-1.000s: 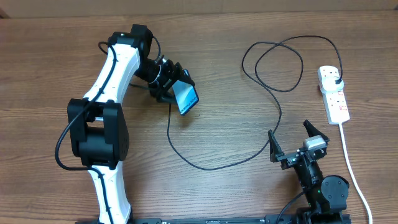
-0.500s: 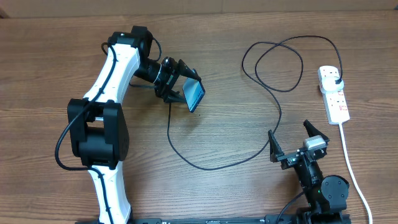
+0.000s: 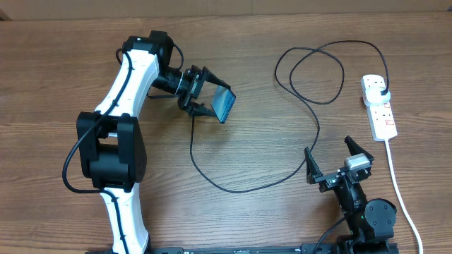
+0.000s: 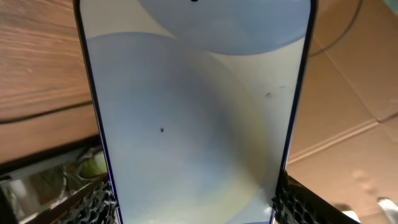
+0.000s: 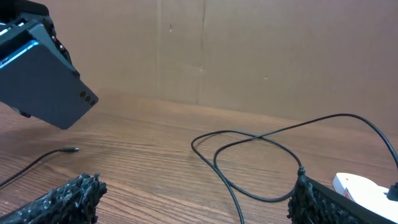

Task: Plug charger to phone and switch on socket

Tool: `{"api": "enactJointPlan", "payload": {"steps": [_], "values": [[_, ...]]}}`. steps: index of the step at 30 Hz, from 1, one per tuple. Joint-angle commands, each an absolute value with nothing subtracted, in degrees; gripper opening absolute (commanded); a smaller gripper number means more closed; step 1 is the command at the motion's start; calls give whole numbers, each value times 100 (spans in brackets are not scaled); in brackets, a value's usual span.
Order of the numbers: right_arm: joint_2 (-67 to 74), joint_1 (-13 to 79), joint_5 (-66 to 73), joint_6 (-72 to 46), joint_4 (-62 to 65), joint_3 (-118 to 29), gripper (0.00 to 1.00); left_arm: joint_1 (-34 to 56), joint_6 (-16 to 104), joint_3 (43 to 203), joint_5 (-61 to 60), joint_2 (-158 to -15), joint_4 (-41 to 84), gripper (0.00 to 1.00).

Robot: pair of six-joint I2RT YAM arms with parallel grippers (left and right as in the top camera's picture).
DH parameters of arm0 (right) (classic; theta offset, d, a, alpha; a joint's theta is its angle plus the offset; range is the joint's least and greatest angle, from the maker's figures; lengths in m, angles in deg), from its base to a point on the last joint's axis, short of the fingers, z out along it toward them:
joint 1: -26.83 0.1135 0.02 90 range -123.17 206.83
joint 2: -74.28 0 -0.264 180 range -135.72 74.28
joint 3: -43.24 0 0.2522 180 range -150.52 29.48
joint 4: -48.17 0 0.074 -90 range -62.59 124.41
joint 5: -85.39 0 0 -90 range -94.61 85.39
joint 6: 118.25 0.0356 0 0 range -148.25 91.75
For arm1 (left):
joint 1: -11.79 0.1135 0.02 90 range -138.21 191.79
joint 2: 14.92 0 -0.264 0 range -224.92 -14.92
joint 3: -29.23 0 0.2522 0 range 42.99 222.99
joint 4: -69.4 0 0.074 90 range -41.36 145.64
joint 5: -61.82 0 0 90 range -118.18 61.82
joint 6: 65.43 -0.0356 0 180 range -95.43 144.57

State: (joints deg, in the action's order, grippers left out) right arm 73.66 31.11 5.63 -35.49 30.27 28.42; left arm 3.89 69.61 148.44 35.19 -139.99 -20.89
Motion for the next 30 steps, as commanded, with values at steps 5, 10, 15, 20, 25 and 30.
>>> {"api": "enactJointPlan", "payload": {"steps": [5,10,15,20,25,30], "values": [[7412,3150,528,-3519,3044,2903,100,352,7262,15051,4330,-13989,-2109,39],[7412,3150,530,-3519,3044,2903,100,352,7516,15051,4350,-13989,-2109,40],[7412,3150,528,-3519,3044,2903,100,352,7586,15051,4483,-13989,-2109,39],[7412,3150,528,-3519,3046,2903,100,350,7649,15051,4498,-13989,-2109,36],[7412,3150,528,-3519,3044,2903,100,350,7704,15051,4494,-13989,-2107,36],[7412,3150,528,-3519,3044,2903,100,350,7866,15051,4492,-13989,-2103,37]]}}
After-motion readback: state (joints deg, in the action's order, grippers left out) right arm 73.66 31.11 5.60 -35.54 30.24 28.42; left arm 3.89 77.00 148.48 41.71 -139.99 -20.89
